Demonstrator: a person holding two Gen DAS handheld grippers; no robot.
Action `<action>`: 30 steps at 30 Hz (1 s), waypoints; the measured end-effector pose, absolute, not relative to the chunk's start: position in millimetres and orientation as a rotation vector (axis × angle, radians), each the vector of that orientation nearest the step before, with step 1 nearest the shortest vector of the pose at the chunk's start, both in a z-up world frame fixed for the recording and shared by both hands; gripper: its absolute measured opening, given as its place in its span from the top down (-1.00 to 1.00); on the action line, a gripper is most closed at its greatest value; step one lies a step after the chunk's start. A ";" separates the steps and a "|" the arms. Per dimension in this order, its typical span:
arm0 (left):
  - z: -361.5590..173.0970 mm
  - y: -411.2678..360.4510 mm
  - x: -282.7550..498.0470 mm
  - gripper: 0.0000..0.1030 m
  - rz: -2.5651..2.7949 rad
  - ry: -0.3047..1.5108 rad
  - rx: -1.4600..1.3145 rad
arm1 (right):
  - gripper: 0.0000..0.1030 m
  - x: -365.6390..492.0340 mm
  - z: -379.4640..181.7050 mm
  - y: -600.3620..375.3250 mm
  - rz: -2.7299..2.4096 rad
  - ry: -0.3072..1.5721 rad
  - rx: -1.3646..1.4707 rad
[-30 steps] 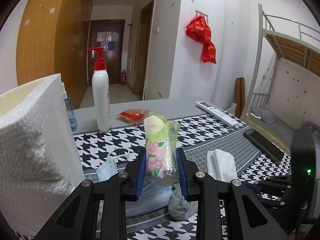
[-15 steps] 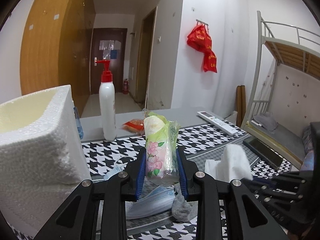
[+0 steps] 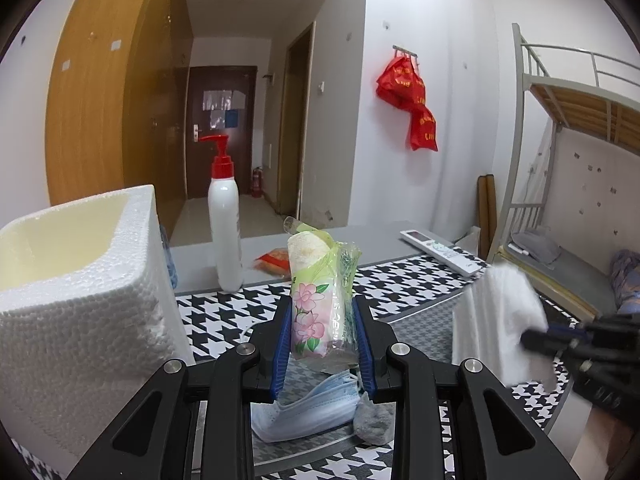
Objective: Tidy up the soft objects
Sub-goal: 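Reclose the right gripper on the white napkin and lift it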
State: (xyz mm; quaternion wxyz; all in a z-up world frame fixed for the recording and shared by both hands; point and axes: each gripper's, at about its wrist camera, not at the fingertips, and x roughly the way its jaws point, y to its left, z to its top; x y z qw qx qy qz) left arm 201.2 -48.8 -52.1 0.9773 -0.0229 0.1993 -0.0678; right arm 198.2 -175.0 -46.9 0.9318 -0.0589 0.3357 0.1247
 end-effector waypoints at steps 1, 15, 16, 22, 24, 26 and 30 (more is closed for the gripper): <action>-51.6 -48.9 200.3 0.40 -0.137 0.398 -0.046 | 0.81 200.5 -53.3 -175.5 0.251 0.701 -0.122; -50.9 -52.4 194.7 0.40 -0.142 0.395 -0.028 | -0.31 240.9 -97.5 -170.8 0.183 0.799 -0.140; -50.8 -52.6 194.5 0.40 -0.143 0.394 -0.027 | -0.31 243.0 -99.5 -170.9 0.187 0.806 -0.134; -51.2 -53.3 194.5 0.40 -0.145 0.401 -0.023 | -0.31 248.2 -109.3 -164.4 0.192 0.836 -0.143; -51.1 -53.9 194.6 0.40 -0.145 0.399 -0.019 | -0.31 249.7 -111.5 -164.1 0.194 0.842 -0.141; -51.2 -54.5 195.2 0.40 -0.147 0.403 -0.017 | -0.30 250.8 -111.9 -165.9 0.198 0.845 -0.126; -51.3 -54.8 195.9 0.40 -0.146 0.407 -0.017 | 0.13 250.5 -110.7 -165.8 0.215 0.841 -0.118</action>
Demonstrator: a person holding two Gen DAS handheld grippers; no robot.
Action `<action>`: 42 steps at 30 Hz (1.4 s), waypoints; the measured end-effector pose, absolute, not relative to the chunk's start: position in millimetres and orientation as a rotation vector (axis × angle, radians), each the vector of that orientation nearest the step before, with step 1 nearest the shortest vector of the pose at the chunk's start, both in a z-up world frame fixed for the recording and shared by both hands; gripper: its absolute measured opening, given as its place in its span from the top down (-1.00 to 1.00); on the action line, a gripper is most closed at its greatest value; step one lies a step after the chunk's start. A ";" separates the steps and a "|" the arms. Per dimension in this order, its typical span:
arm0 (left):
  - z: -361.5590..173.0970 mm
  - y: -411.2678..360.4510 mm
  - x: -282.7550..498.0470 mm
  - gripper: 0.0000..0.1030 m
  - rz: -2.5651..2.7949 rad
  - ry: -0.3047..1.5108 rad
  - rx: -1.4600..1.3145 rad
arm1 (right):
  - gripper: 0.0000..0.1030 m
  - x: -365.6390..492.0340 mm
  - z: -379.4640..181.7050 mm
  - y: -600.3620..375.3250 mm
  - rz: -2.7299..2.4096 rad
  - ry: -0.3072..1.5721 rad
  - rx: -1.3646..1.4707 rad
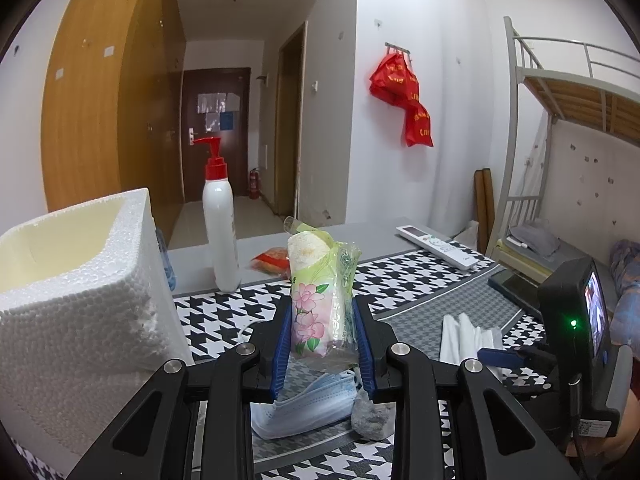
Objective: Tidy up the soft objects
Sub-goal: 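Reclose the right gripper on the white napkin and lift it, then carry both items over the foam box while the left gripper opens, dropping the tissue pack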
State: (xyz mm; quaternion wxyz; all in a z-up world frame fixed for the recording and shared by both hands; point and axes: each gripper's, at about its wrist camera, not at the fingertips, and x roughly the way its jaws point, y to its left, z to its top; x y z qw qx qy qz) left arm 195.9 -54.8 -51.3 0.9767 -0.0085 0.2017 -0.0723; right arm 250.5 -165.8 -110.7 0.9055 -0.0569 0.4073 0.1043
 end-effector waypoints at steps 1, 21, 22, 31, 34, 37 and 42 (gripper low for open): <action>-51.2 -54.8 195.8 0.40 -0.144 0.405 -0.016 | 0.28 249.8 -110.7 -165.5 0.221 0.839 -0.120; -29.6 -49.3 180.7 0.40 -0.159 0.341 -0.026 | 0.73 216.3 -50.2 -176.3 0.283 0.670 -0.034; -26.7 -50.1 178.4 0.40 -0.161 0.333 -0.018 | 0.73 213.6 -45.0 -175.8 0.285 0.654 -0.035; -4.5 -45.9 164.7 0.40 -0.147 0.291 0.007 | 0.73 200.2 -15.0 -166.0 0.303 0.559 -0.040; 1.6 -45.2 159.7 0.40 -0.152 0.273 0.017 | 0.73 196.5 -5.5 -163.0 0.309 0.533 -0.045; 7.8 -40.8 154.5 0.40 -0.144 0.253 0.016 | 0.73 192.5 2.5 -157.9 0.318 0.509 -0.059; 12.2 -32.3 152.7 0.40 -0.114 0.247 0.026 | 0.73 187.6 10.9 -147.0 0.346 0.482 -0.071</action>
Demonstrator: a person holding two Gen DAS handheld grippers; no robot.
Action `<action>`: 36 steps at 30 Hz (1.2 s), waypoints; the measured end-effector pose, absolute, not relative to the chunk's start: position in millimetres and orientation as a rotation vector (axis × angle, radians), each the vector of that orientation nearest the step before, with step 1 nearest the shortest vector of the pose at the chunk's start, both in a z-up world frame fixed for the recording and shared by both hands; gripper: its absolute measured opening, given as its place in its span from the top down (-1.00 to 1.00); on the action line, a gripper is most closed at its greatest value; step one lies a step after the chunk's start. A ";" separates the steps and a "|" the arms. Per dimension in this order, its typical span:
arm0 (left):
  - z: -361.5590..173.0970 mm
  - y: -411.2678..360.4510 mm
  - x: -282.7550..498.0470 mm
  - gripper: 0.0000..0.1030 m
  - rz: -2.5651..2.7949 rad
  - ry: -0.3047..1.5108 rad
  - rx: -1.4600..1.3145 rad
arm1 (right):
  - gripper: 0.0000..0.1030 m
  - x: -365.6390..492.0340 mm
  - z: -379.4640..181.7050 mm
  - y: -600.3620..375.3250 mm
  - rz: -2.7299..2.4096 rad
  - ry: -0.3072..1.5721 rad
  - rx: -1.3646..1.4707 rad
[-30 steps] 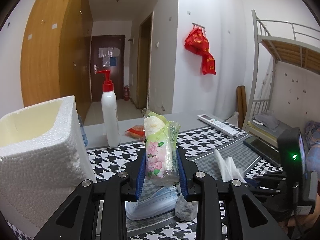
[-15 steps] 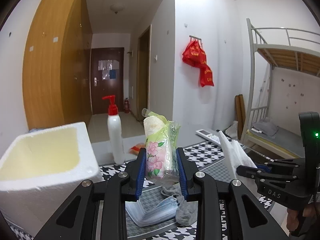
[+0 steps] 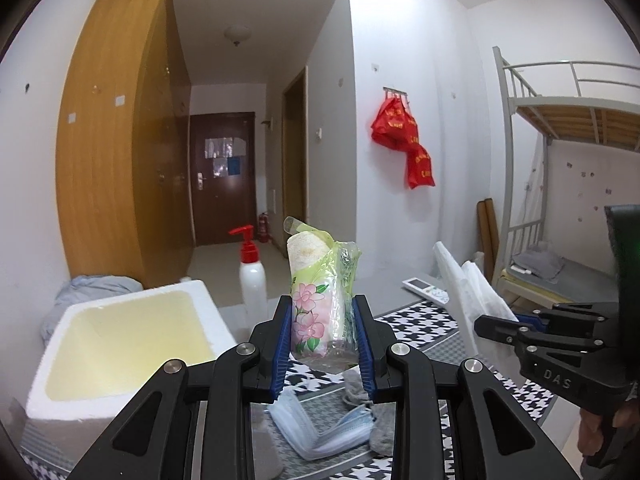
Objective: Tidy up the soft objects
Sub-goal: 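Carry both items over the foam box while the left gripper opens, dropping the tissue pack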
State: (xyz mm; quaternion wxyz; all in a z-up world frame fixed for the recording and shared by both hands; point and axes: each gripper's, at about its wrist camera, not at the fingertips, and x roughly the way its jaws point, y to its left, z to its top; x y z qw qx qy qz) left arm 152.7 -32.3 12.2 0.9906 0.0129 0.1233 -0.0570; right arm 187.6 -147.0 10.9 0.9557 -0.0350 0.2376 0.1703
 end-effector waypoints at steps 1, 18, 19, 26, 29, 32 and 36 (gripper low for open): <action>12.9 -30.2 152.2 0.40 -0.113 0.248 0.024 | 0.73 187.2 12.3 -144.9 0.350 0.478 -0.072; 28.1 7.3 136.8 0.40 0.006 0.230 0.018 | 0.73 179.1 30.8 -102.4 0.471 0.412 -0.095; 29.9 9.4 136.2 0.40 0.014 0.227 0.018 | 0.73 179.2 31.9 -98.9 0.480 0.408 -0.099; 36.1 29.0 130.4 0.40 0.080 0.215 0.013 | 0.73 177.2 37.5 -78.7 0.534 0.387 -0.120; 37.1 35.4 128.8 0.40 0.105 0.218 0.007 | 0.73 174.0 38.9 -69.7 0.561 0.378 -0.128; 36.9 43.5 124.7 0.40 0.134 0.224 0.013 | 0.73 172.7 40.8 -60.4 0.588 0.370 -0.133; 36.0 54.8 120.5 0.40 0.162 0.236 0.008 | 0.73 170.1 41.9 -48.1 0.628 0.361 -0.142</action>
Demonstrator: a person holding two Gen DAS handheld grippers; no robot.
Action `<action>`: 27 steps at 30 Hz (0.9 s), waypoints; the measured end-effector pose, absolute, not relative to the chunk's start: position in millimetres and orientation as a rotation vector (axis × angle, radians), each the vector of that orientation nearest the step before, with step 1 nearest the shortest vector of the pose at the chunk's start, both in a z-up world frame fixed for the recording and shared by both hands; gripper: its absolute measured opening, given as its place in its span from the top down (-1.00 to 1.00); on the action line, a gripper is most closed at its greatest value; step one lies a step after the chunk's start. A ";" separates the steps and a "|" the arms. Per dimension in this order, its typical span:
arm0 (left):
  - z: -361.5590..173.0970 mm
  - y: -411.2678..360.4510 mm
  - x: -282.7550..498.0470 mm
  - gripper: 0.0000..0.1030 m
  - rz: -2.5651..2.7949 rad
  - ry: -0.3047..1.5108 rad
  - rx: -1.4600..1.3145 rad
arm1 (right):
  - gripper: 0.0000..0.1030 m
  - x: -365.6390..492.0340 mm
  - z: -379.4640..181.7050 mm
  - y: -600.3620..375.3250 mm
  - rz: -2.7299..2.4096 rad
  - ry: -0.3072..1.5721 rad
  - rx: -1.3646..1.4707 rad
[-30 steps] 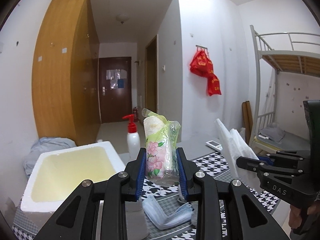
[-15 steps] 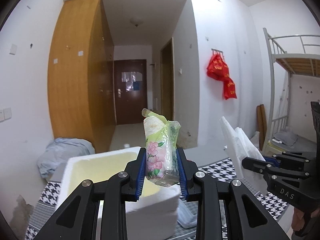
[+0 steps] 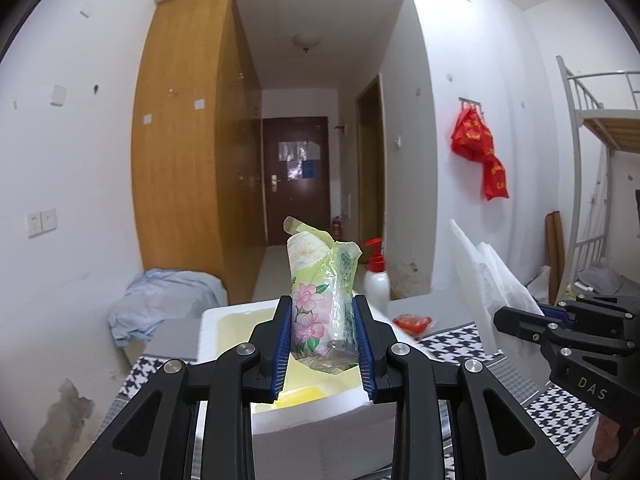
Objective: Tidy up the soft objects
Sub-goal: 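Carry both items over the foam box while the left gripper opens, dropping the tissue pack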
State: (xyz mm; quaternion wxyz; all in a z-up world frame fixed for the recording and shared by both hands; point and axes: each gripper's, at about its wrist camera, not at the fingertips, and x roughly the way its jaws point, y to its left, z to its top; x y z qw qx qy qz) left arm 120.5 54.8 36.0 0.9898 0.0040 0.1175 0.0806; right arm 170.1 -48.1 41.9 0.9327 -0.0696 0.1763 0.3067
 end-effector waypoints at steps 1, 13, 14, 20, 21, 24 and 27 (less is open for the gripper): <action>36.1 57.8 120.3 0.40 0.165 0.242 0.005 | 0.73 170.4 42.3 -45.9 0.636 0.360 -0.143; 37.8 68.6 121.6 0.40 0.186 0.263 -0.019 | 0.73 168.6 45.7 -40.3 0.663 0.360 -0.164; 38.4 68.9 123.9 0.40 0.183 0.268 -0.020 | 0.73 168.6 46.5 -40.3 0.662 0.359 -0.165; 39.1 70.3 136.8 0.40 0.185 0.298 -0.026 | 0.73 169.4 51.3 -33.4 0.663 0.349 -0.170; 39.1 71.3 139.9 0.40 0.185 0.305 -0.028 | 0.73 170.7 52.0 -33.1 0.665 0.348 -0.169; 39.2 73.4 148.1 0.40 0.177 0.327 -0.028 | 0.73 173.9 52.2 -33.6 0.667 0.348 -0.163; 38.8 77.7 154.4 0.40 0.180 0.340 -0.035 | 0.73 176.8 51.9 -31.8 0.670 0.349 -0.166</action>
